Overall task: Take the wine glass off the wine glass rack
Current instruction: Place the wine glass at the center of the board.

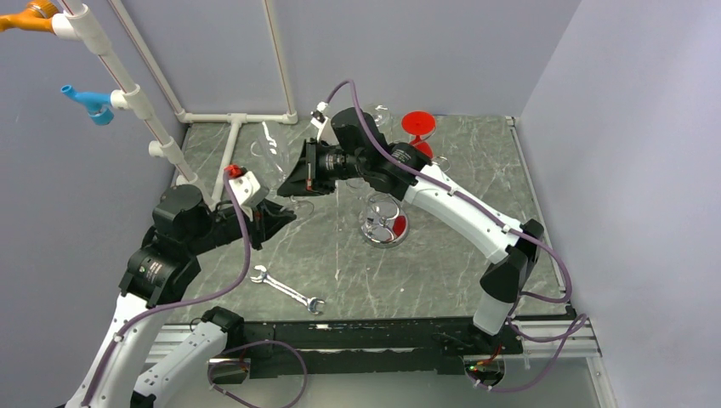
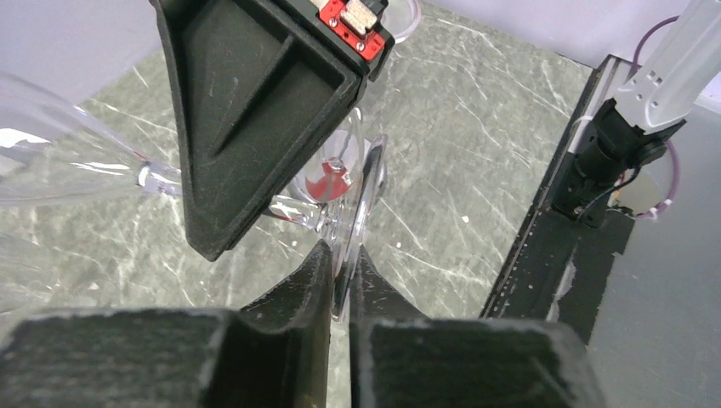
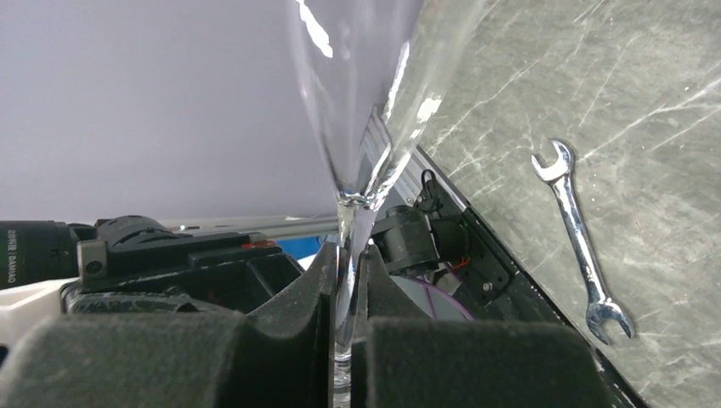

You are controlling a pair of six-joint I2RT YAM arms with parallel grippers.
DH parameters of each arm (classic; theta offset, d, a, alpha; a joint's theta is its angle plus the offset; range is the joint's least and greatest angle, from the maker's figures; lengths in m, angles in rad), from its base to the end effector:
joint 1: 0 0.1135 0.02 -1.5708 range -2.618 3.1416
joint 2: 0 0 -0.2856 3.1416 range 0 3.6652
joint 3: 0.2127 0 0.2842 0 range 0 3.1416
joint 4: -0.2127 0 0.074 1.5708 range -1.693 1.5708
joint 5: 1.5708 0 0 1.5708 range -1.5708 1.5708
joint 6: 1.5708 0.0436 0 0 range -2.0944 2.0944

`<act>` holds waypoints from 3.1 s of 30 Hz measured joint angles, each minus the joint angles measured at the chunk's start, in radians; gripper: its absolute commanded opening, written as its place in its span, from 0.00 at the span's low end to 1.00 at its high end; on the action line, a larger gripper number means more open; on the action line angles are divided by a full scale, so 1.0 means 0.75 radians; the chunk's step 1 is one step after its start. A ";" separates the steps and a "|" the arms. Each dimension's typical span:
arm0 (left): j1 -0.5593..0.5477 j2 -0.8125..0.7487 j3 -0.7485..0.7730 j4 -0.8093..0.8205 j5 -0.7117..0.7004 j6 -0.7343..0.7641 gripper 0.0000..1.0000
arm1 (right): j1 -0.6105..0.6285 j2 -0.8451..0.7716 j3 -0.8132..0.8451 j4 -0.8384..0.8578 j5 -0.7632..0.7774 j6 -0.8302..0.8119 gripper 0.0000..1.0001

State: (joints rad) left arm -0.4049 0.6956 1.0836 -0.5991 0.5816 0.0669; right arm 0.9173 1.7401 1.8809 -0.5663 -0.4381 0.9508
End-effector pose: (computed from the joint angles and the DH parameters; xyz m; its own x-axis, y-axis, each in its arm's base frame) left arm 0.1222 -0.0784 0.4340 -0.1371 0.1196 -0.9833 0.8339 0.5496 -0.0495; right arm 0.2517 0.3591 0.4466 -0.9222 0.0080 -0.3867 -0.3500 0.4084 0.8431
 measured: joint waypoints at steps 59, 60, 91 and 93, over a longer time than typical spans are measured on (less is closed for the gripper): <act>-0.006 0.143 0.221 0.085 -0.414 -0.668 1.00 | 0.011 -0.297 -0.433 0.294 0.012 -0.164 0.00; -0.006 0.146 0.221 0.087 -0.422 -0.679 0.99 | 0.011 -0.308 -0.443 0.304 0.012 -0.166 0.00; -0.007 0.177 0.214 0.156 -0.366 -0.780 0.78 | 0.047 -0.532 -0.803 0.768 -0.108 -0.364 0.00; -0.007 0.177 0.218 0.157 -0.355 -0.780 0.78 | 0.059 -0.533 -0.811 0.776 -0.095 -0.399 0.00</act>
State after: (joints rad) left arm -0.4099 0.8284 1.2472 -0.4816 0.3157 -0.5179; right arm 0.9615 1.3403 1.2728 0.0158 -0.5095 0.6518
